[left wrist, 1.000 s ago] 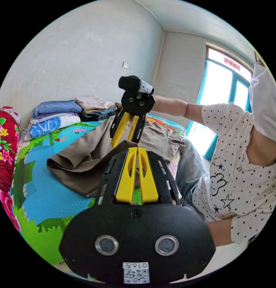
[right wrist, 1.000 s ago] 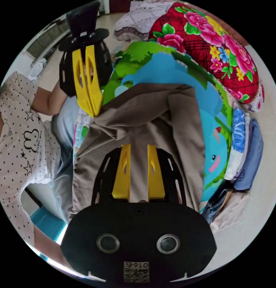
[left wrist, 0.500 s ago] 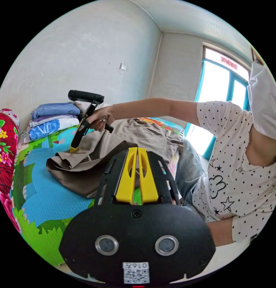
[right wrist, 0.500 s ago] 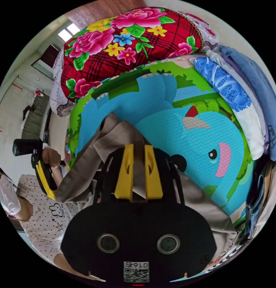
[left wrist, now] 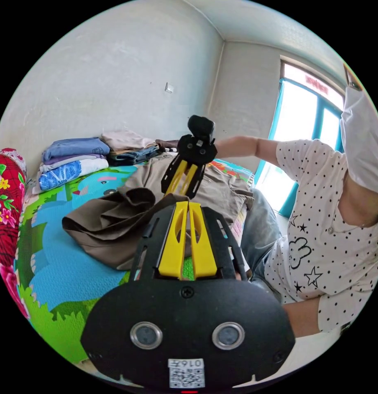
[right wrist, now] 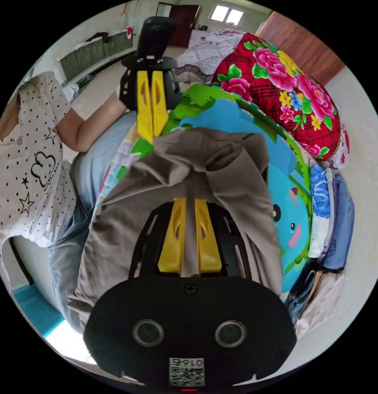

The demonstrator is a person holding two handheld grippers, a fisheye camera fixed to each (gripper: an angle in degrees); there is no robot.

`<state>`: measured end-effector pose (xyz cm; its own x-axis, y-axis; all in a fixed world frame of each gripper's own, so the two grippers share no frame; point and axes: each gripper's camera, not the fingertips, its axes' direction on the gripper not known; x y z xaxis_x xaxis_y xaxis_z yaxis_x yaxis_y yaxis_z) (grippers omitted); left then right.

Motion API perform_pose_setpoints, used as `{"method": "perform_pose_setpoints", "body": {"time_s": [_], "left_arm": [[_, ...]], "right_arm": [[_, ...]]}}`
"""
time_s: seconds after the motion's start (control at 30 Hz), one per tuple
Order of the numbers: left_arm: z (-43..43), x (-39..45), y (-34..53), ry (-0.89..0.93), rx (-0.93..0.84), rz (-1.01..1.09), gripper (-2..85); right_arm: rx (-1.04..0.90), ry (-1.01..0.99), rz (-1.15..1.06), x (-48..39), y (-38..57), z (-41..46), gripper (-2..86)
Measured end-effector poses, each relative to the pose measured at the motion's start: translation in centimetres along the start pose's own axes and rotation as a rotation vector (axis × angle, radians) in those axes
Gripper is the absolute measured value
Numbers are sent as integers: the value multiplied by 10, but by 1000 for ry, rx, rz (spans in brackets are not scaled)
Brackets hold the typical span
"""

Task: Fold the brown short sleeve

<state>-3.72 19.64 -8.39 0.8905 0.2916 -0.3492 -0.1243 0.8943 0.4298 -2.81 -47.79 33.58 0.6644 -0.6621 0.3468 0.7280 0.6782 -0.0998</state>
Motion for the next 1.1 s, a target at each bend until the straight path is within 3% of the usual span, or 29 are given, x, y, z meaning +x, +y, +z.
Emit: {"method": "perform_pose_setpoints", "body": {"time_s": [0.3,0.53,0.6,0.73,0.97,1.03,1.1], "left_arm": [[-16,11,14,3,-8,20,-10],[-35,21,28,4,-21,45,-10],[-45,23,34,11,-17,40,-10],[-69,30,45,21,28,70,-10],[-158,53,88,169,468,233,-10],[-179,50,103,156,582,209,-10],[-207,50,120,26,719,127,-10]], "right_arm": [[226,135,291,79,7,-15,76],[103,-41,197,116,-29,33,94],[52,-120,149,117,-34,46,42],[128,10,125,103,-25,37,7],[322,404,436,127,7,-41,-3],[324,506,526,142,6,-54,-3],[312,619,605,161,-4,-63,-3]]}}
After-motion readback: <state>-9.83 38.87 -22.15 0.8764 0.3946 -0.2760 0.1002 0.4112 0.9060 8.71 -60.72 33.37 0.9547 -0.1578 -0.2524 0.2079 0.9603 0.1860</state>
